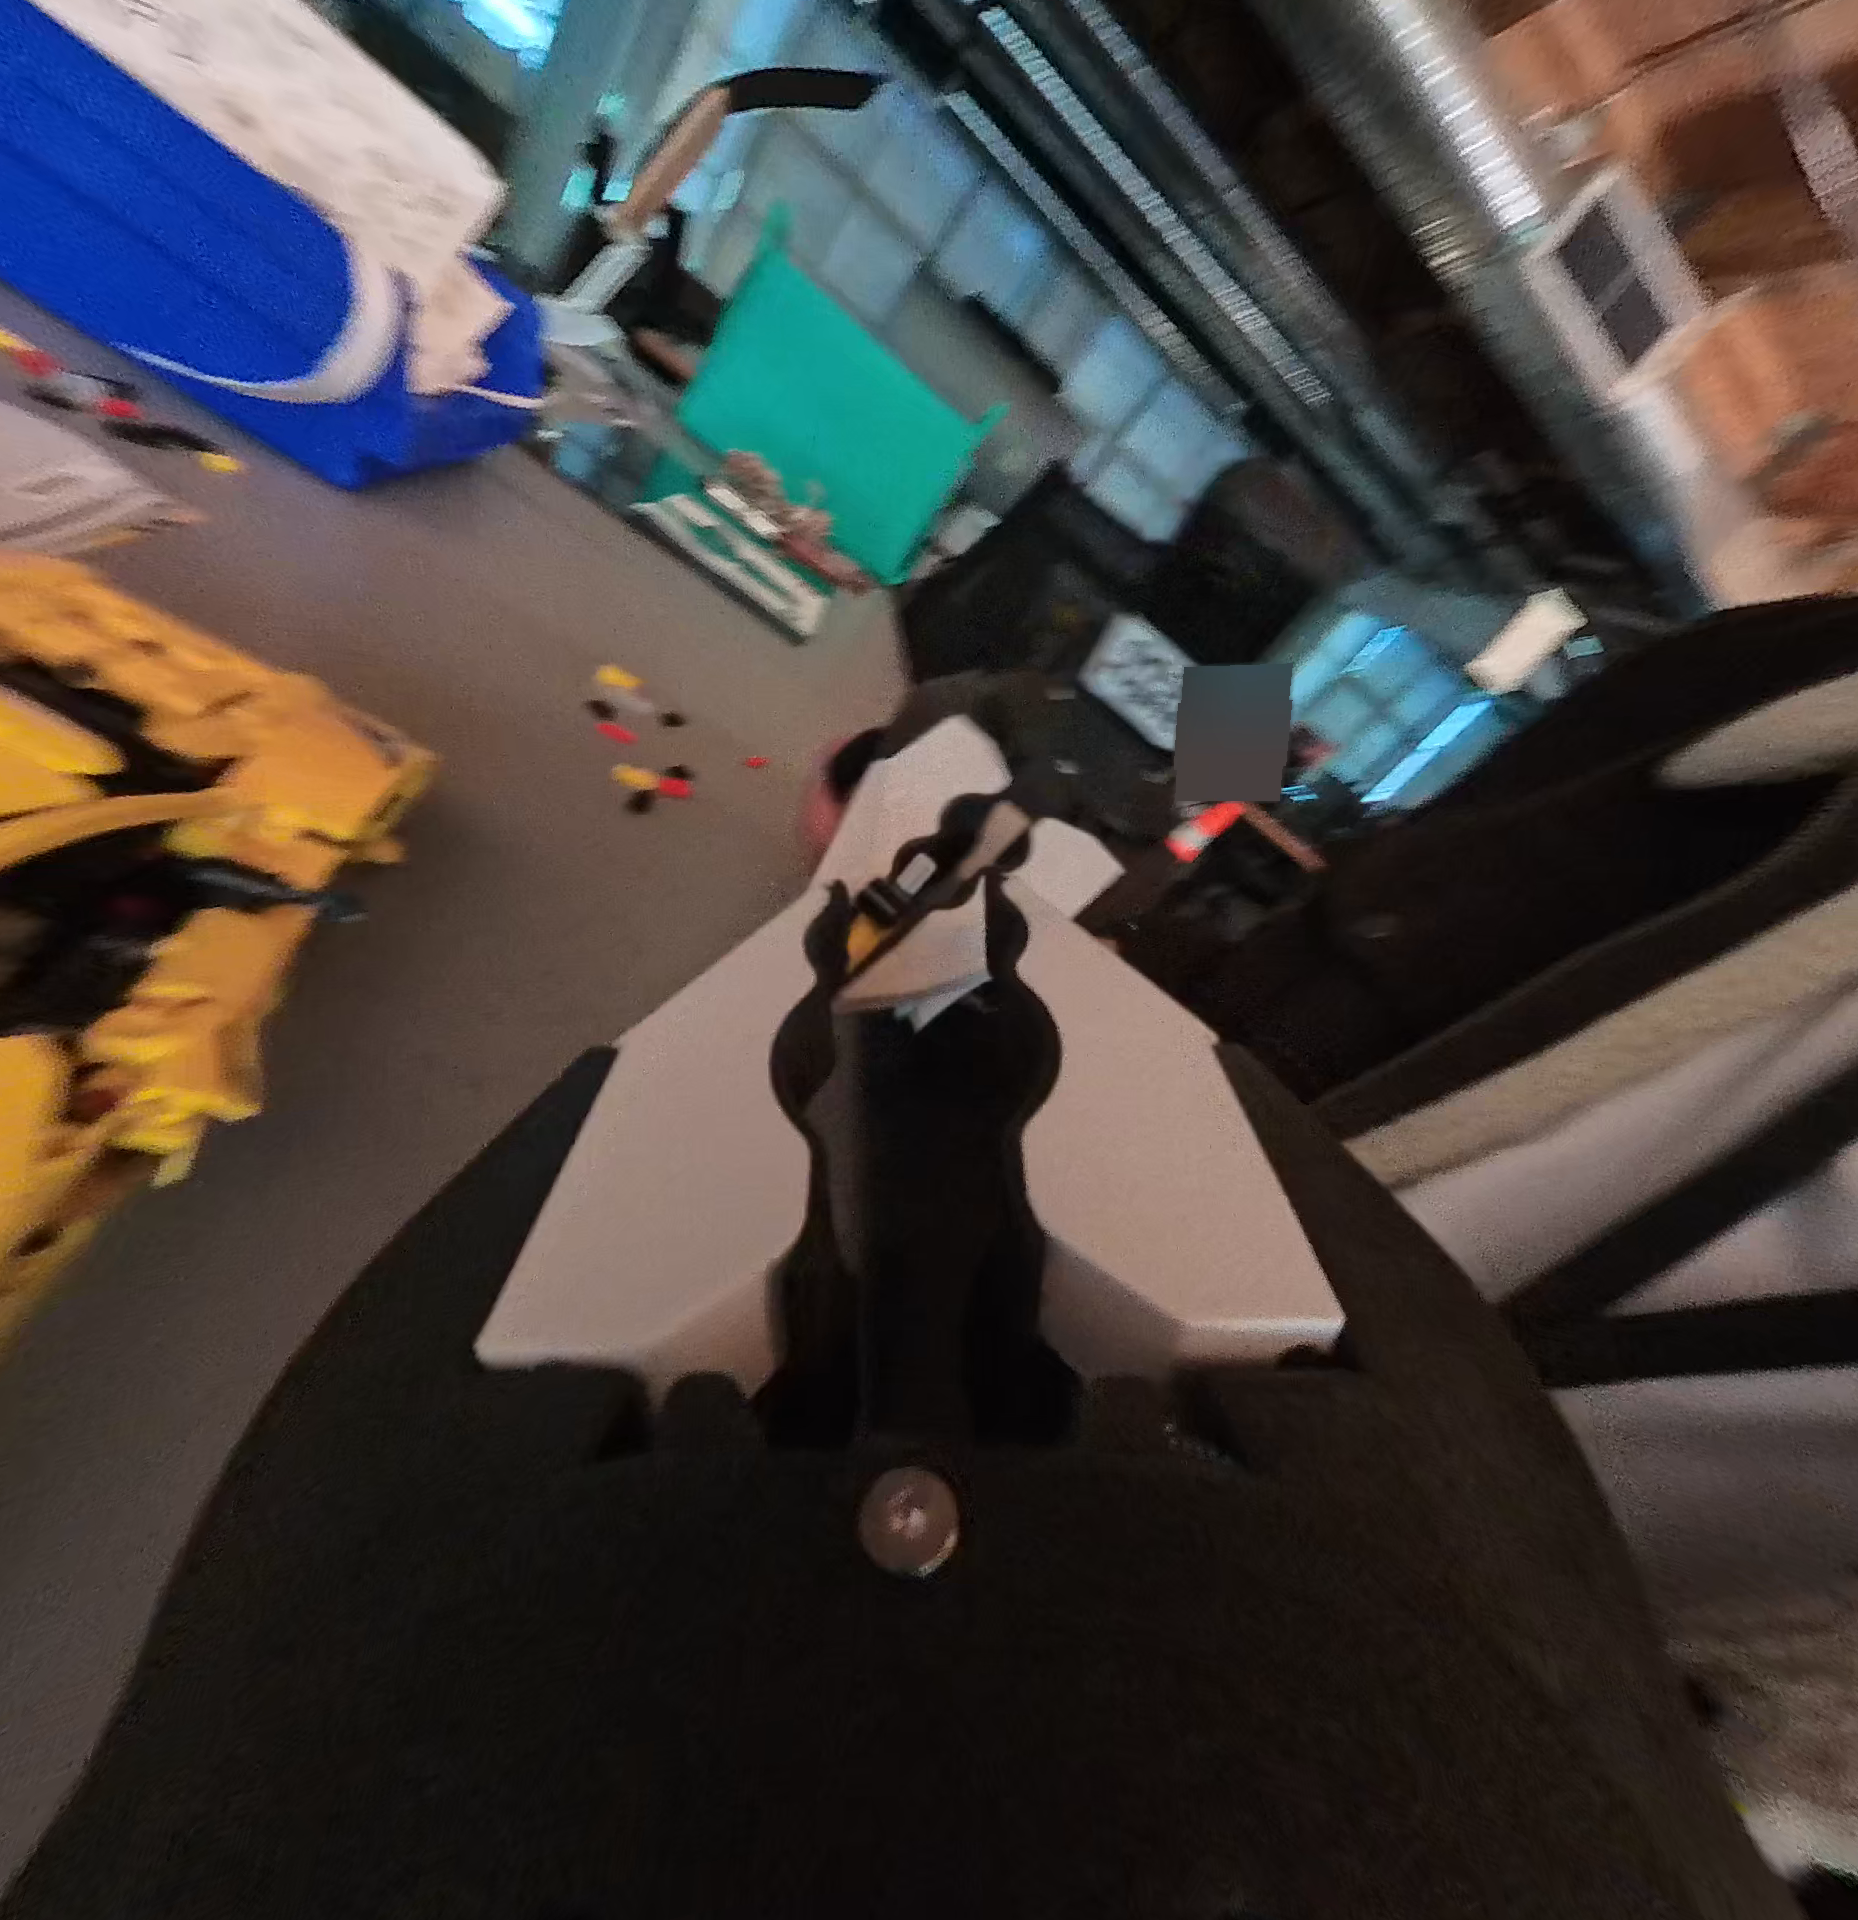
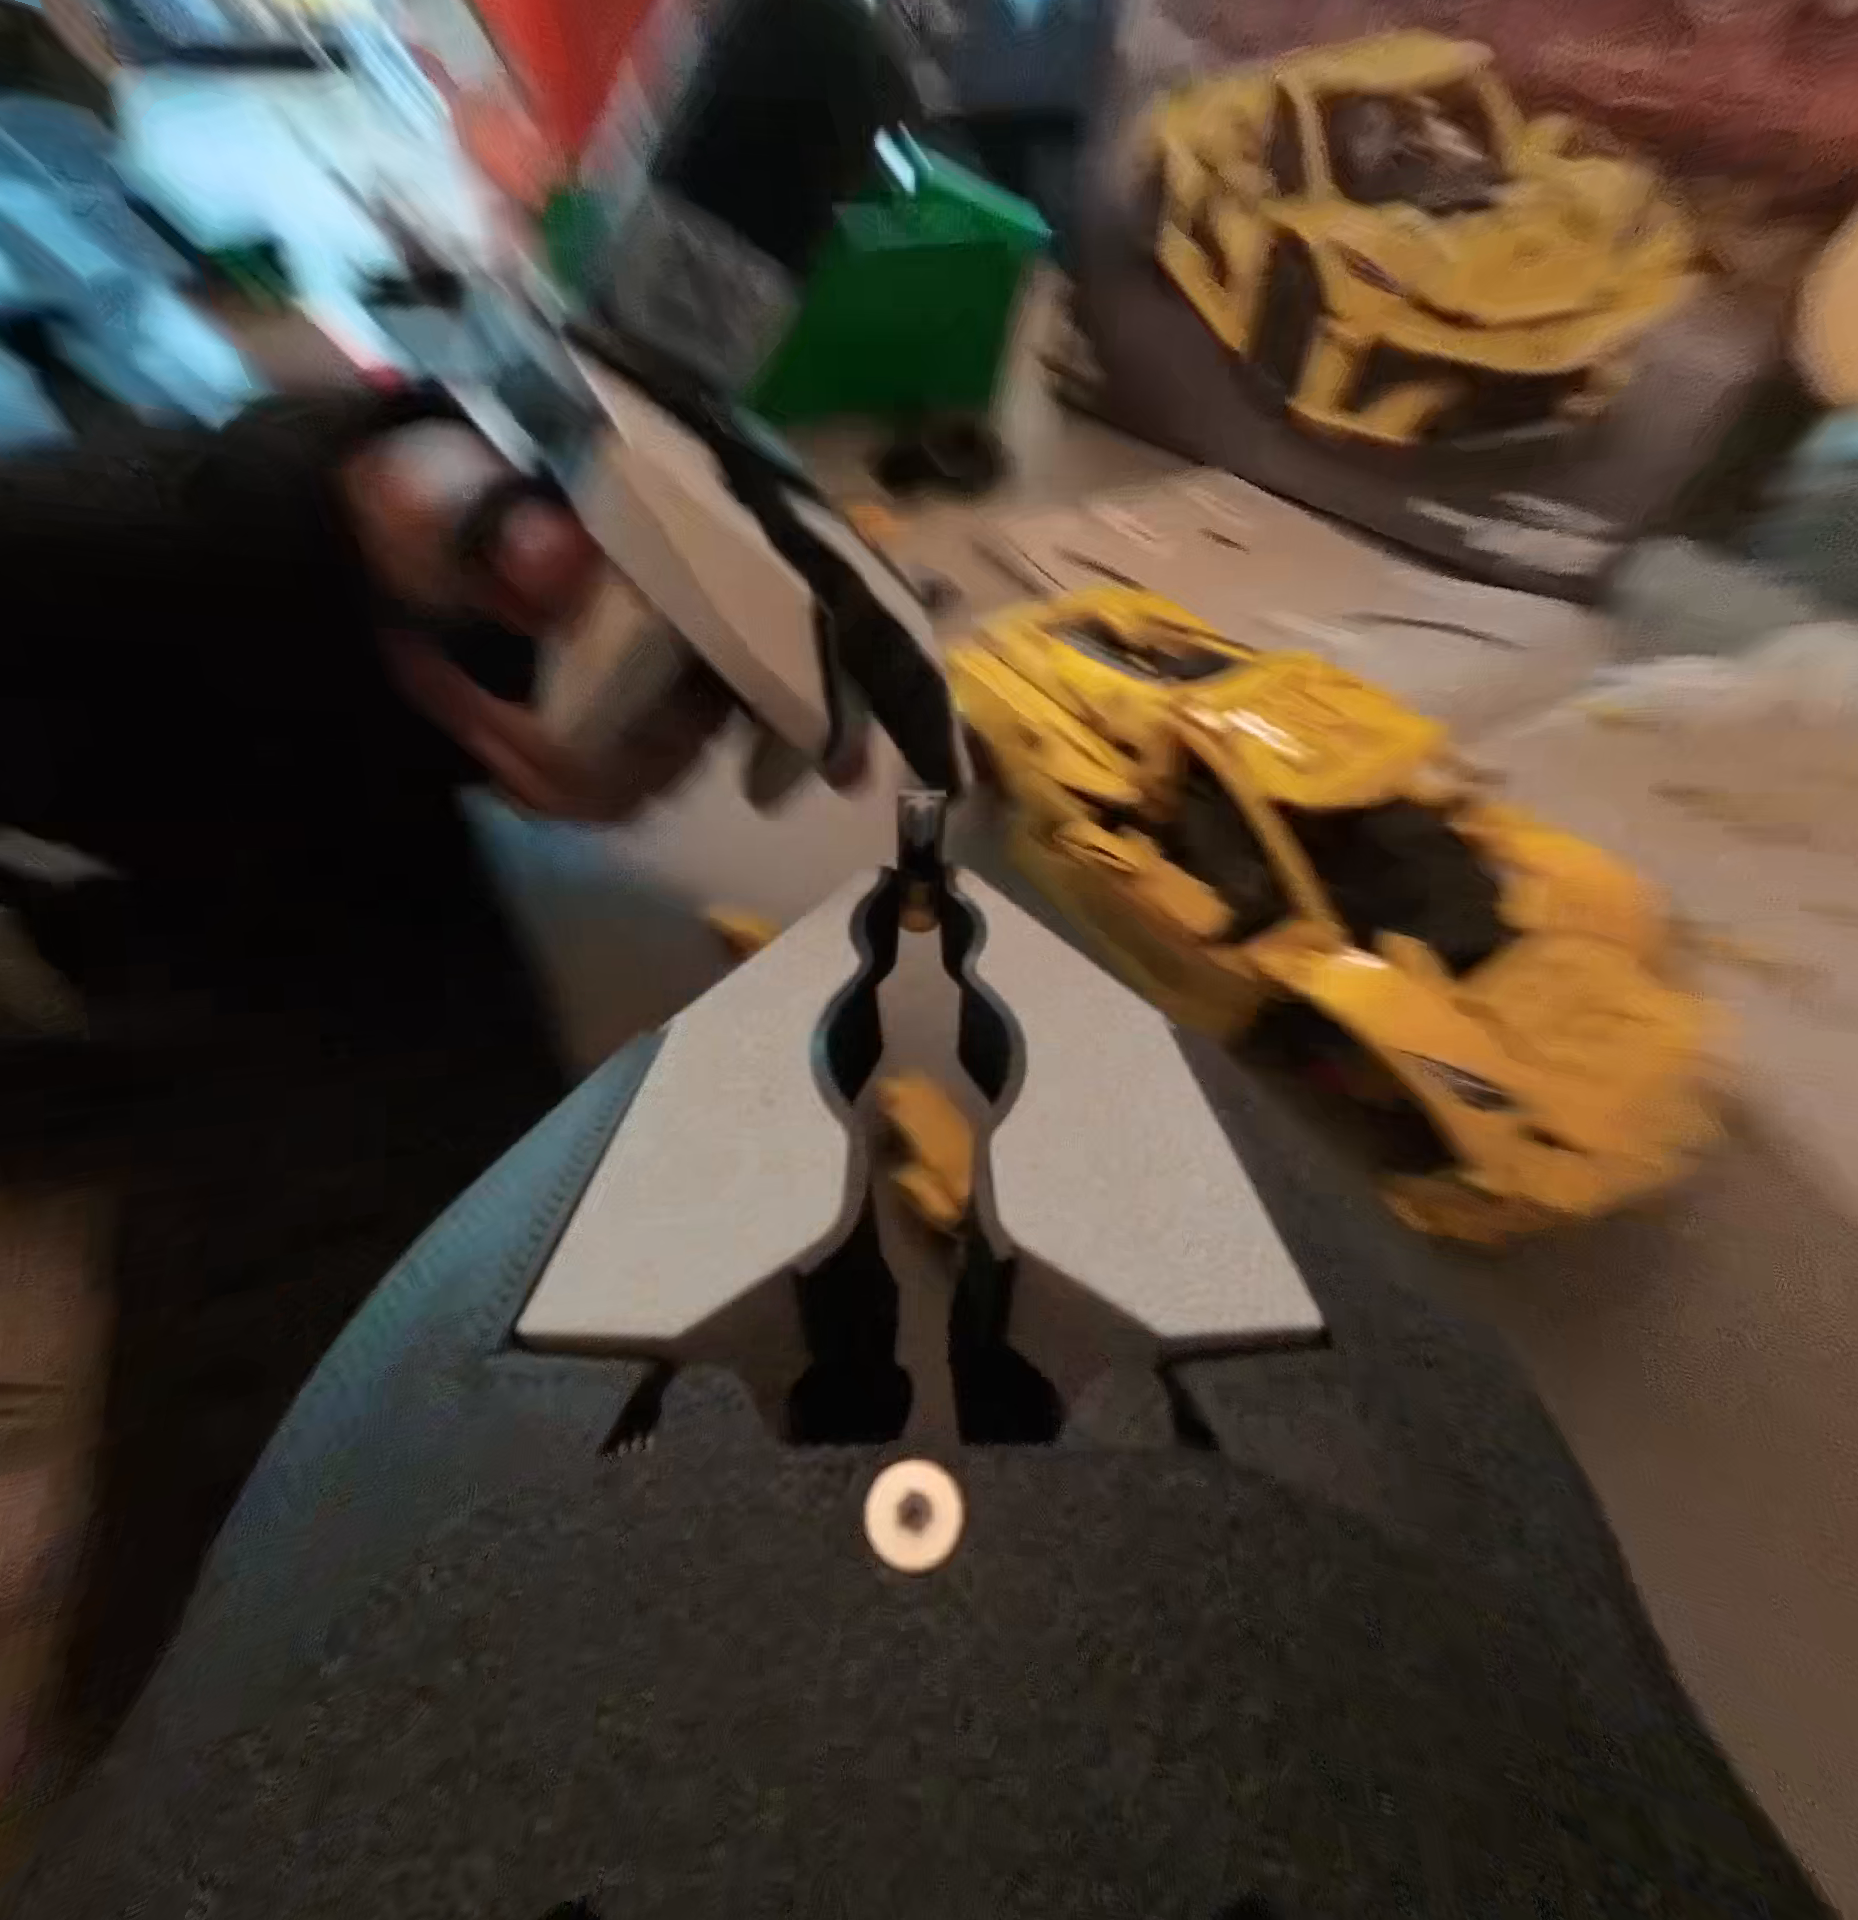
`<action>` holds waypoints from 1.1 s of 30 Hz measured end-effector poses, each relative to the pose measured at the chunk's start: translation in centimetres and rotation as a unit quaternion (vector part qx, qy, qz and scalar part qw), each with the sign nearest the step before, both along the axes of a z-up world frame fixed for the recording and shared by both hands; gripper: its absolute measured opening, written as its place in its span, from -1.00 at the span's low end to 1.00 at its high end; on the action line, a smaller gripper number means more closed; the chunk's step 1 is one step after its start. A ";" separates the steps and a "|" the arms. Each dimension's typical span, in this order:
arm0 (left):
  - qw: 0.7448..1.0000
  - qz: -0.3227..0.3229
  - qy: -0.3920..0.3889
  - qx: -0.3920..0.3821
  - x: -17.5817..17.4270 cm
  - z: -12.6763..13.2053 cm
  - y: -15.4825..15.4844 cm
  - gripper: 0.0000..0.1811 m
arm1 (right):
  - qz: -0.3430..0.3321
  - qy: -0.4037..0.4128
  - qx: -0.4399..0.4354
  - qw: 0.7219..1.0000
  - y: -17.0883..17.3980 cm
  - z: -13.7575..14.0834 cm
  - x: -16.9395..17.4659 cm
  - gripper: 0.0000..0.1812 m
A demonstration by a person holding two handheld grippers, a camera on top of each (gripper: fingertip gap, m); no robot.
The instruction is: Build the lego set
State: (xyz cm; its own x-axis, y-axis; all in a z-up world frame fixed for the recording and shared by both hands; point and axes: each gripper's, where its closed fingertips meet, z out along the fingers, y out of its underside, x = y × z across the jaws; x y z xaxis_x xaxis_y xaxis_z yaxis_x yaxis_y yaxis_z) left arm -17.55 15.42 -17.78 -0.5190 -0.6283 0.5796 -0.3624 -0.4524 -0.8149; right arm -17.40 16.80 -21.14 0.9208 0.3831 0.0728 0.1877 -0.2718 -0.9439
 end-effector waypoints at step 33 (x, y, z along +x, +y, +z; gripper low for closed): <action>0.927 0.076 0.085 0.357 1.1 -7.9 0.8 -1.00 | -0.108 -0.473 -0.038 0.873 0.7 -5.8 2.7 -0.92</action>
